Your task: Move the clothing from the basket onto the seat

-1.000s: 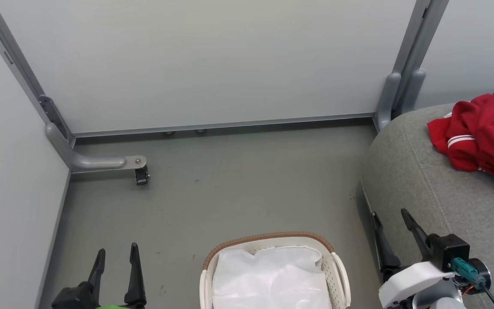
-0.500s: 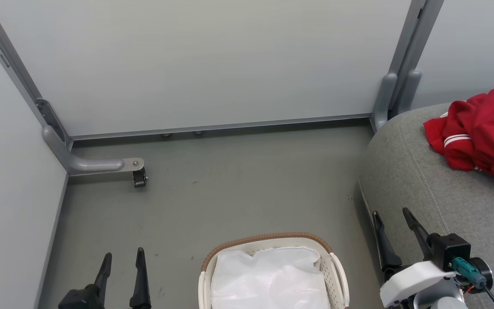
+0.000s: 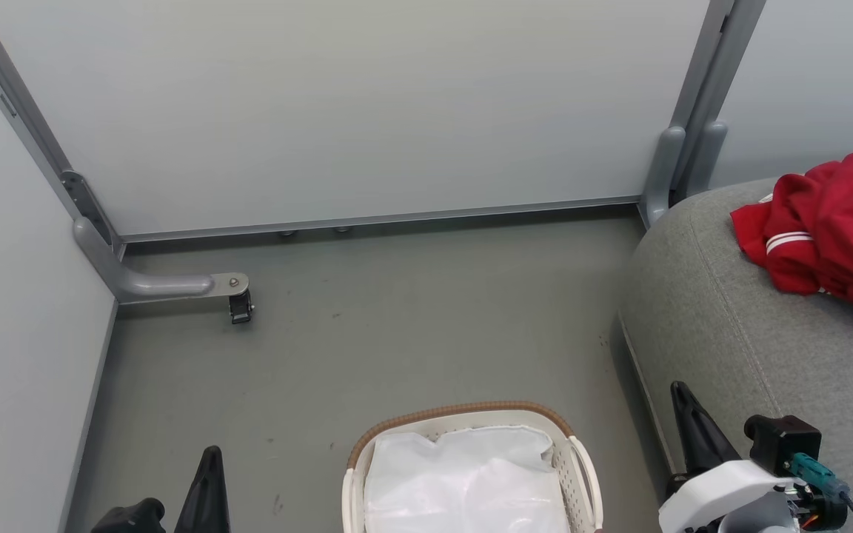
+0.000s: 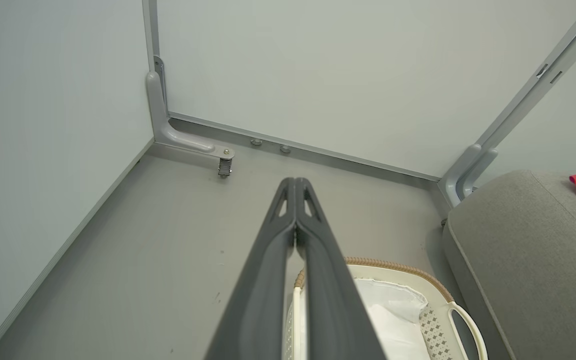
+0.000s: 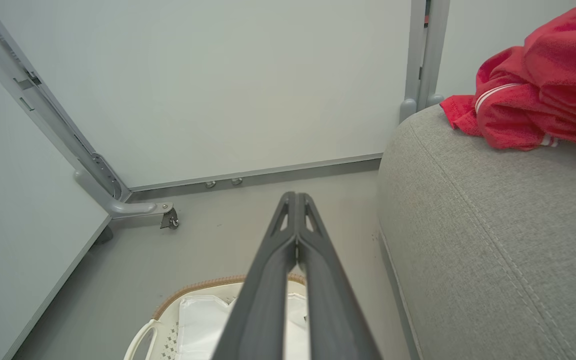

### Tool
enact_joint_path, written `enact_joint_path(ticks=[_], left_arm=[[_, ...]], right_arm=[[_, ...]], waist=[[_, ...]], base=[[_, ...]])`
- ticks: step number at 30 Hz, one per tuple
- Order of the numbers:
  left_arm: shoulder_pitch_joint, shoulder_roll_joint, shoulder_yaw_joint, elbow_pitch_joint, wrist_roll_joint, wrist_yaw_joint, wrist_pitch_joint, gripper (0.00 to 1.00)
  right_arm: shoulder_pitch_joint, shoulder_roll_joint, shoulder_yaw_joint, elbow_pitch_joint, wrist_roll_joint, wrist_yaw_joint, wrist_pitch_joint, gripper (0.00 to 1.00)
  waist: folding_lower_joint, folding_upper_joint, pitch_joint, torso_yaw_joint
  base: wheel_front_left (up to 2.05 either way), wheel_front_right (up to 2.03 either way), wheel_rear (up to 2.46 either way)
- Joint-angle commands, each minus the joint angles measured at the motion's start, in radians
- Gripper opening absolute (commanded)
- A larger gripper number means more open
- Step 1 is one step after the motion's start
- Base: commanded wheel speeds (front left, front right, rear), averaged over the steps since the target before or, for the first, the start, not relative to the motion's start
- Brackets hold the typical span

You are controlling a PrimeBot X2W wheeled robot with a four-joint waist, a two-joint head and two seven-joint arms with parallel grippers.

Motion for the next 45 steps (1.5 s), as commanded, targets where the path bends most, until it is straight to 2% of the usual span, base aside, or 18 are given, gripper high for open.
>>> enact_joint_path(ticks=[1, 22, 45], left_arm=[[-0.022, 0.001, 0.009, -0.015, -0.043, -0.005, 0.01, 0.0], [-0.077, 0.001, 0.058, -0.028, -0.37, -0.016, 0.103, 0.0], [-0.123, 0.002, 0.099, -0.037, -0.645, -0.027, 0.183, 0.0]], right_arm=[[-0.02, -0.003, -0.009, -0.017, 0.047, 0.0, 0.011, 0.0], [-0.037, -0.006, -0.049, -0.036, 0.402, 0.0, 0.102, 0.0], [-0.053, -0.008, -0.085, -0.048, 0.702, -0.001, 0.181, 0.0]], waist=[[0.0001, 0.0005, 0.0, -0.001], [0.0001, 0.0021, 0.006, -0.013], [0.0001, 0.0038, 0.011, -0.025]], base=[[0.0, 0.0, 0.0], [0.0, 0.0, 0.0], [0.0, 0.0, 0.0]])
